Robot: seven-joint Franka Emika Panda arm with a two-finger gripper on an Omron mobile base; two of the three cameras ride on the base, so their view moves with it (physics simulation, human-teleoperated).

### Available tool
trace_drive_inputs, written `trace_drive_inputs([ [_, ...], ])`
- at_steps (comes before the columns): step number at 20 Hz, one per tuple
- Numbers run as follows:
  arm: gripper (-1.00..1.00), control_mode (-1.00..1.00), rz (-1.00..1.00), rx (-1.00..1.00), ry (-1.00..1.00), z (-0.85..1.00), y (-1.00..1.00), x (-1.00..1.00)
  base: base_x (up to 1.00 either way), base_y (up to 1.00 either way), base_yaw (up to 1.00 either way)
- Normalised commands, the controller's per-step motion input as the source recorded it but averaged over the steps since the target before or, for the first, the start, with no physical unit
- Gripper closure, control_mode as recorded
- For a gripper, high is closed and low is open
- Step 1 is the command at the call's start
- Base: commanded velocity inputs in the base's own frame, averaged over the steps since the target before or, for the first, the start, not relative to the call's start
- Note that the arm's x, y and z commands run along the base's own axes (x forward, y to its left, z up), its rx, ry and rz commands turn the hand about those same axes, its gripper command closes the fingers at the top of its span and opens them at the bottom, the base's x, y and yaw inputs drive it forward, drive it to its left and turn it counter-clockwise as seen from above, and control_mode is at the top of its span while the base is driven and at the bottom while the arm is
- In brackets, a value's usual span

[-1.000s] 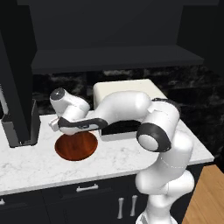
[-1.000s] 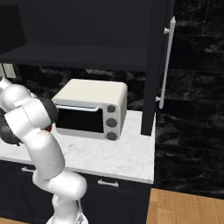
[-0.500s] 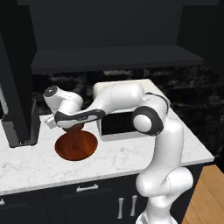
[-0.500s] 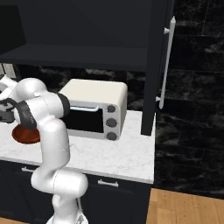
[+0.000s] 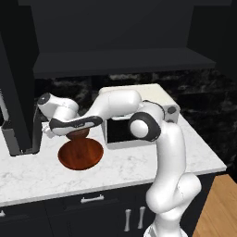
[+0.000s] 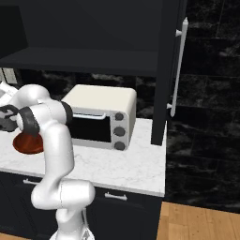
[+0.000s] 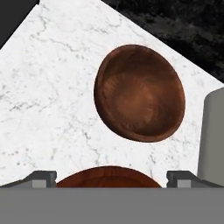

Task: Pick up the bowls on the counter and stack them on top of one another in the open cabinet. Place the smaller bowl on top of the larger bowl.

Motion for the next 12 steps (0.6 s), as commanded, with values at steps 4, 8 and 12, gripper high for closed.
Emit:
trace_drive_inputs([
  [4, -1.0, -1.0, 0.0, 0.0, 0.0, -0.26, -0.03, 0.11, 0.0, 0.0, 0.0],
  [8, -1.0, -1.0, 0.0, 0.0, 0.0, -0.27, -0.23, 0.04, 0.0, 0.0, 0.0],
  [12, -1.0, -1.0, 0.0, 0.0, -0.02, -0.11, -0.21, 0.15, 0.0, 0.0, 0.0],
])
